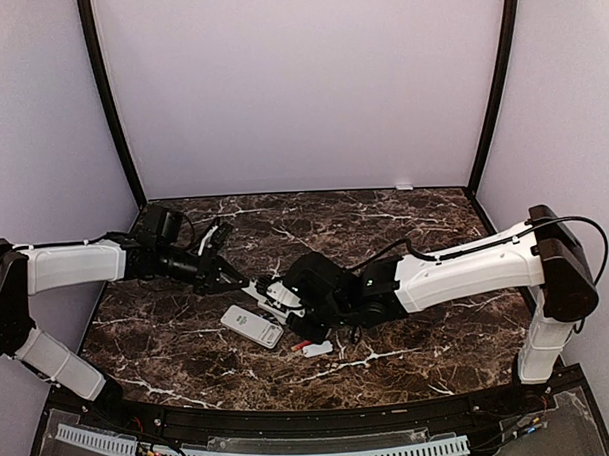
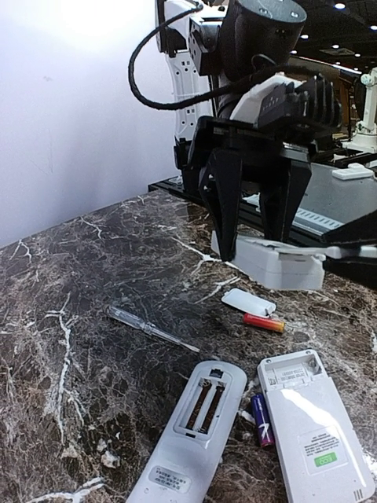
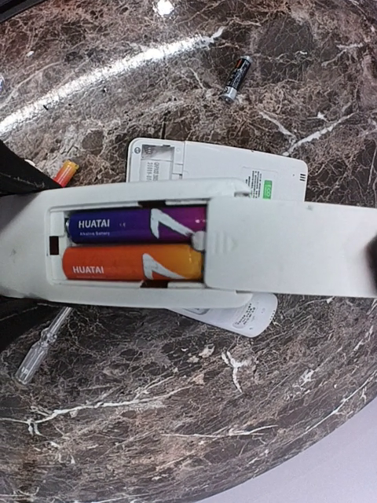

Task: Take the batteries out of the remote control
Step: Remove the battery cover from the remote control, then place the battery cover at the center of the board.

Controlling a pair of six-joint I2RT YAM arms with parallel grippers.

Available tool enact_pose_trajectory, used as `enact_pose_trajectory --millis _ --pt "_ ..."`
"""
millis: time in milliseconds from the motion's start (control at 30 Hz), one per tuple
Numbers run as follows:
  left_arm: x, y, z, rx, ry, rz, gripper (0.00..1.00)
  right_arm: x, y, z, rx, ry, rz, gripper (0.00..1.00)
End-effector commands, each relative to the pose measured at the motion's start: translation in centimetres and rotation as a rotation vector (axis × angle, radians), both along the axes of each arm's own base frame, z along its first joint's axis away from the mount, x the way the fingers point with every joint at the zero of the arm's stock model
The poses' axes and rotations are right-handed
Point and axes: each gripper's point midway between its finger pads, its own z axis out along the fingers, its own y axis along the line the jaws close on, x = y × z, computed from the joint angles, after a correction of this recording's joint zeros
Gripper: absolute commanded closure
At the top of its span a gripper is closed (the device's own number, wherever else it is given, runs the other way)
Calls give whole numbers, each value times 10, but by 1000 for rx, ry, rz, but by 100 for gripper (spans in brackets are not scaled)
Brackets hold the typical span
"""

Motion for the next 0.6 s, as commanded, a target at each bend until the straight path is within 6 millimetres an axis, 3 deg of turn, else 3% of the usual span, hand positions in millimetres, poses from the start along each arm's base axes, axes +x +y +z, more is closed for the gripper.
enact_pose_trajectory --millis 0,167,333,400,567 --pt "0 9 17 -71 1 31 98 2 6 14 78 -15 -24 93" --pt "7 21 48 -134 -80 65 100 8 -3 6 75 7 -61 94" --pt "28 47 55 -90 -177 212 100 7 -8 0 72 41 -60 94" --pt "37 61 48 -42 -201 304 100 3 -7 -1 74 74 -53 94" --pt "50 96 -6 133 -102 511 100 -18 3 0 72 157 9 94"
